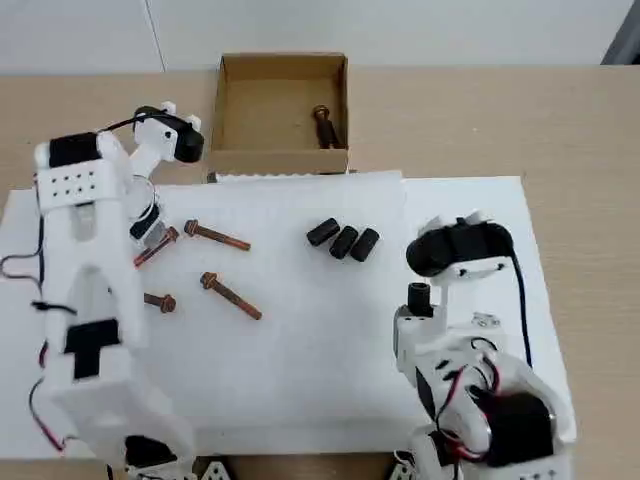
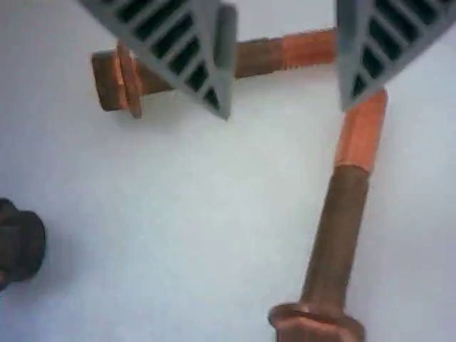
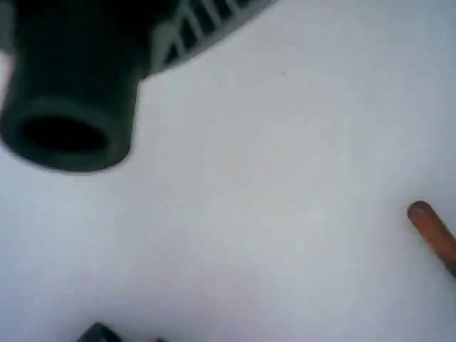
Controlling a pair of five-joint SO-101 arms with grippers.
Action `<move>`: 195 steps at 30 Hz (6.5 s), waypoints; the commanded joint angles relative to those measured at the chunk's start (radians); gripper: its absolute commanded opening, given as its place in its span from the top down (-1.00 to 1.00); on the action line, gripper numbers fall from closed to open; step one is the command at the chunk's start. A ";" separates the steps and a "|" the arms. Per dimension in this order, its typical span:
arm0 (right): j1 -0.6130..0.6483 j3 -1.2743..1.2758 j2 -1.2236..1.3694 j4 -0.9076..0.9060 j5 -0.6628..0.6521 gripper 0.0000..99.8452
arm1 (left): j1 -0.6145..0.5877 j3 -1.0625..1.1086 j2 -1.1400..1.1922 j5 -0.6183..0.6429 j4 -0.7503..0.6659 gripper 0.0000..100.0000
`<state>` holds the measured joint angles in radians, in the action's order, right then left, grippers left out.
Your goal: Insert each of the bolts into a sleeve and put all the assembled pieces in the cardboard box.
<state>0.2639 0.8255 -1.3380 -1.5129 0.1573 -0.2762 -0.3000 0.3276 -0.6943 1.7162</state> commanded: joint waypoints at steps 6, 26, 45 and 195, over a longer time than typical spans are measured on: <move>0.007 -0.005 -0.007 0.039 -0.014 0.99 | 0.005 -0.205 0.173 -0.034 0.034 0.80; 0.007 -0.005 -0.002 0.039 -0.014 0.99 | 0.014 -0.443 0.506 -0.054 0.029 0.81; 0.007 -0.066 -0.010 0.054 -0.006 0.99 | 0.081 -0.424 0.181 0.012 0.035 0.99; 0.553 0.594 -0.375 0.690 -0.358 0.99 | 0.779 1.549 -2.024 1.188 -0.580 0.54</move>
<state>0.8239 1.4362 -1.7062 -0.8485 -0.1926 0.5340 1.2635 -1.7070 0.5056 1.1393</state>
